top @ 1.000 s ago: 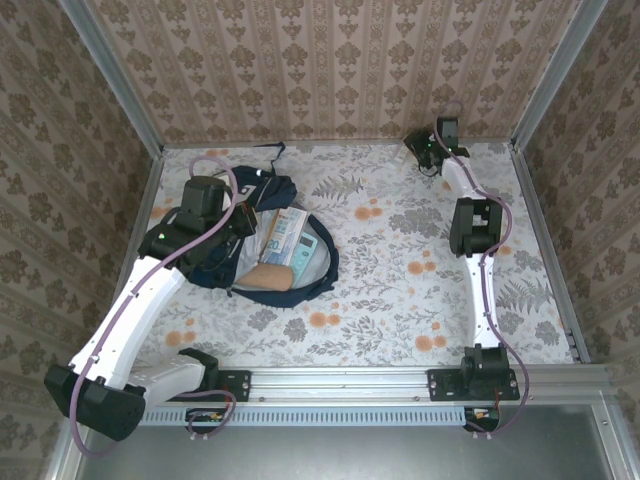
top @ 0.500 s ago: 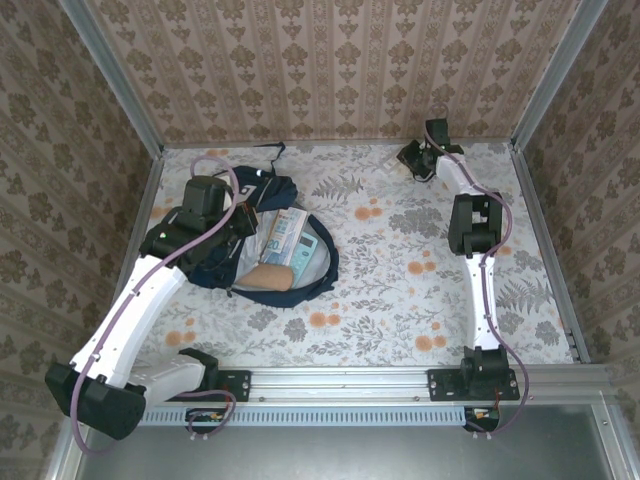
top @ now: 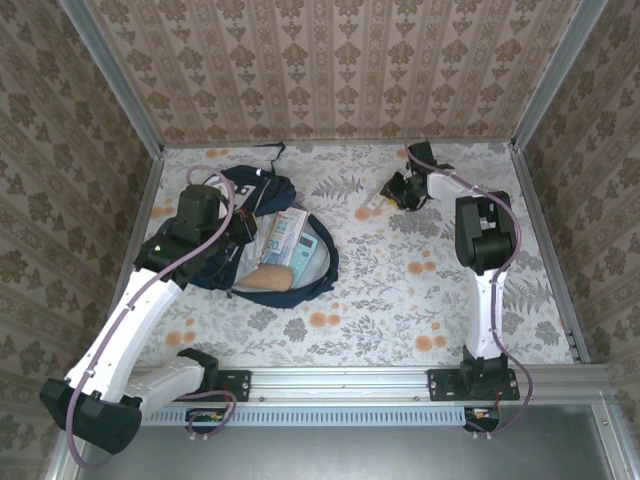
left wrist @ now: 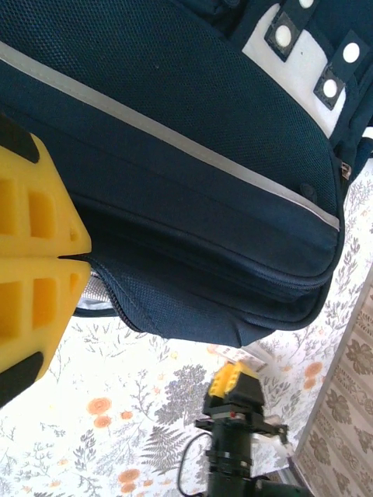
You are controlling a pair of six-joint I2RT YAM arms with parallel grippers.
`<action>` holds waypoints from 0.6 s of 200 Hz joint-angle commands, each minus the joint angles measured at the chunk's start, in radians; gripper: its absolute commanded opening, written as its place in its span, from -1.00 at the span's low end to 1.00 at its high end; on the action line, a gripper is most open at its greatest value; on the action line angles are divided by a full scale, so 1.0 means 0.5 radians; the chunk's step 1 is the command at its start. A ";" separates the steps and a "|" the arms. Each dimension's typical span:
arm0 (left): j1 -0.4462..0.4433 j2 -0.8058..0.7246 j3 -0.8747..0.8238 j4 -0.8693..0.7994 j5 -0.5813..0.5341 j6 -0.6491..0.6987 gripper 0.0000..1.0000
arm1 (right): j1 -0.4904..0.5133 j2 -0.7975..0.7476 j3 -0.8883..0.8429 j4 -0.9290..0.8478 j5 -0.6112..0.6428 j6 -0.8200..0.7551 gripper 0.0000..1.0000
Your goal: Pack the student bag
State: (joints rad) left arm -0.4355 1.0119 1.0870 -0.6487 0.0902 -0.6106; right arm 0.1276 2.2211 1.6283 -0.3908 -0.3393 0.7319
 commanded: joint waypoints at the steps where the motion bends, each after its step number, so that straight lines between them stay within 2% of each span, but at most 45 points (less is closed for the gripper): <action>1: 0.036 -0.066 -0.014 0.053 0.032 -0.007 -1.00 | 0.060 -0.119 -0.349 -0.187 0.027 -0.047 -0.43; 32: 0.039 -0.035 -0.016 0.097 0.096 0.015 -1.00 | 0.123 -0.404 -0.630 -0.206 0.129 -0.155 -0.29; 51: 0.045 -0.005 -0.008 0.121 0.139 0.030 -1.00 | 0.162 -0.499 -0.657 -0.241 0.167 -0.173 0.09; 67: 0.047 0.009 -0.009 0.149 0.171 0.034 -1.00 | 0.200 -0.486 -0.616 -0.268 0.192 -0.175 0.27; 91: 0.049 -0.003 -0.012 0.150 0.183 0.034 -1.00 | 0.291 -0.422 -0.496 -0.348 0.277 -0.186 0.31; 120: 0.053 -0.082 -0.040 0.116 0.145 0.034 -1.00 | 0.397 -0.356 -0.377 -0.378 0.329 -0.169 0.23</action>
State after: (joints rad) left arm -0.4225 1.0203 1.0779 -0.6220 0.1650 -0.6094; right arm 0.2806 2.0052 1.3823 -0.5056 -0.2272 0.6563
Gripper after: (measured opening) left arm 0.040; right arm 0.635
